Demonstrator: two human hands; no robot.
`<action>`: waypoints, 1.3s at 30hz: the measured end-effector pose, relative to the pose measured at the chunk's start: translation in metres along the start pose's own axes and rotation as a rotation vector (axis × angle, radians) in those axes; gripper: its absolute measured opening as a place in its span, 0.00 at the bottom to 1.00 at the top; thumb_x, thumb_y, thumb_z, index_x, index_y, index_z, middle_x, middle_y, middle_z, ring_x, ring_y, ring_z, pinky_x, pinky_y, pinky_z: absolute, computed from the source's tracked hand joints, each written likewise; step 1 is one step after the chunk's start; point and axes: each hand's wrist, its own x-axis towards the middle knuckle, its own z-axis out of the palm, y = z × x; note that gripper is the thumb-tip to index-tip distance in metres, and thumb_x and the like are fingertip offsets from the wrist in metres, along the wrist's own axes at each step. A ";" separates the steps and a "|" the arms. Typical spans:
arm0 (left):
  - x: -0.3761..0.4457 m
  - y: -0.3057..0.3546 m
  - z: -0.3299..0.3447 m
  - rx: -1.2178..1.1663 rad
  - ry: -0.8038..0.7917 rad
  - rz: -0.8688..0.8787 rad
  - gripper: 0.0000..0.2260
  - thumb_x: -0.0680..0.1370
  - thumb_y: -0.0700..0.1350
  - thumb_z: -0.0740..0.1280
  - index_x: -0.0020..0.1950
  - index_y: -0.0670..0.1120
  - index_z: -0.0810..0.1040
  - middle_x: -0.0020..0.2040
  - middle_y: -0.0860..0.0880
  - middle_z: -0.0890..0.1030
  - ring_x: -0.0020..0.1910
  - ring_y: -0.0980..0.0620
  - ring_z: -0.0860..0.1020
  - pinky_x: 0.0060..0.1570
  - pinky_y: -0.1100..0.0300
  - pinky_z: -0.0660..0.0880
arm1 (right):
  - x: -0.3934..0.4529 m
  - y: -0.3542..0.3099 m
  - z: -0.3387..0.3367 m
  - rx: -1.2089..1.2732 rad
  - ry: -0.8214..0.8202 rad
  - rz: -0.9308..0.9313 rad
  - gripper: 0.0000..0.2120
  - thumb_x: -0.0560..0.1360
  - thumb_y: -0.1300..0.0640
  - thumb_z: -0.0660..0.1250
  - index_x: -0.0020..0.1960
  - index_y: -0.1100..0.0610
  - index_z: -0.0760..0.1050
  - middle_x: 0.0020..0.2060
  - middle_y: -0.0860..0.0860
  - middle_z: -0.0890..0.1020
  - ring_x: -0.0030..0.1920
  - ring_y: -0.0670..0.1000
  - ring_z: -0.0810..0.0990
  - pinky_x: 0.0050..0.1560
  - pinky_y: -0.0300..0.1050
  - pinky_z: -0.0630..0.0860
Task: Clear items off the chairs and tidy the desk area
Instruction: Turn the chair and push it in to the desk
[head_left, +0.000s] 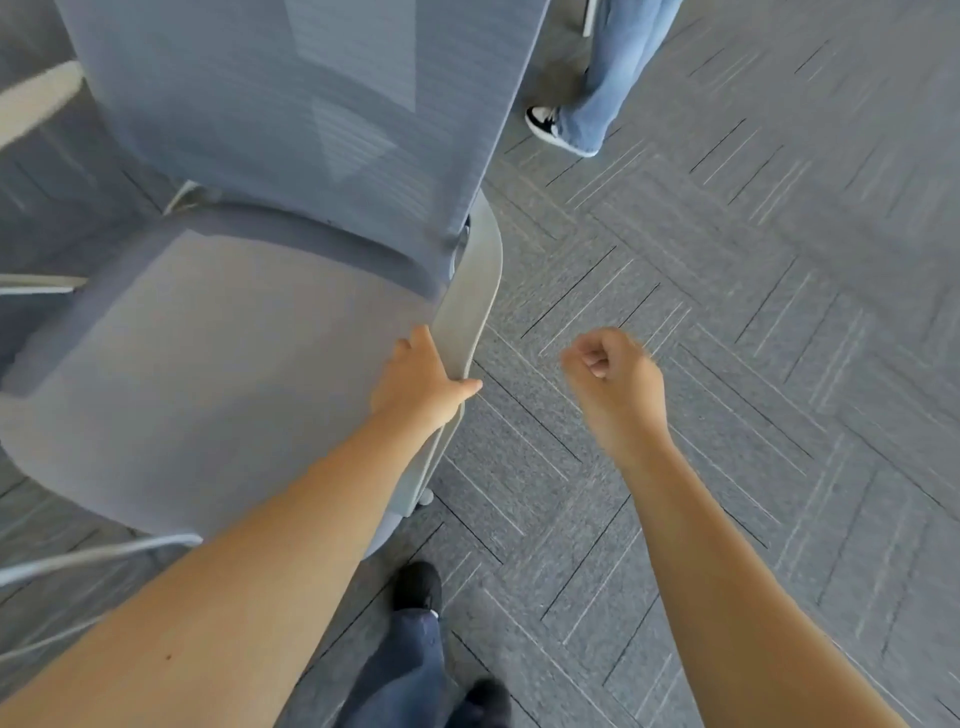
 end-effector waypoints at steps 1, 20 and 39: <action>0.004 0.001 0.004 0.004 0.008 -0.010 0.27 0.70 0.48 0.70 0.63 0.41 0.61 0.62 0.40 0.70 0.58 0.39 0.73 0.52 0.49 0.71 | 0.006 0.004 0.002 -0.010 -0.009 -0.005 0.08 0.75 0.56 0.62 0.51 0.58 0.74 0.47 0.48 0.75 0.46 0.47 0.73 0.45 0.40 0.69; -0.072 -0.059 0.017 0.395 0.276 -0.284 0.25 0.75 0.43 0.64 0.70 0.44 0.61 0.67 0.40 0.69 0.66 0.37 0.67 0.64 0.45 0.64 | -0.009 0.031 -0.040 0.027 -0.245 -0.245 0.09 0.74 0.54 0.63 0.52 0.56 0.74 0.47 0.47 0.76 0.45 0.46 0.73 0.46 0.41 0.68; -0.216 0.084 -0.070 -0.389 0.520 -0.025 0.23 0.76 0.46 0.63 0.68 0.40 0.64 0.70 0.40 0.66 0.68 0.42 0.67 0.66 0.48 0.66 | -0.066 -0.044 -0.180 0.147 -0.180 -0.447 0.15 0.75 0.55 0.62 0.60 0.58 0.72 0.49 0.48 0.74 0.49 0.47 0.72 0.50 0.43 0.70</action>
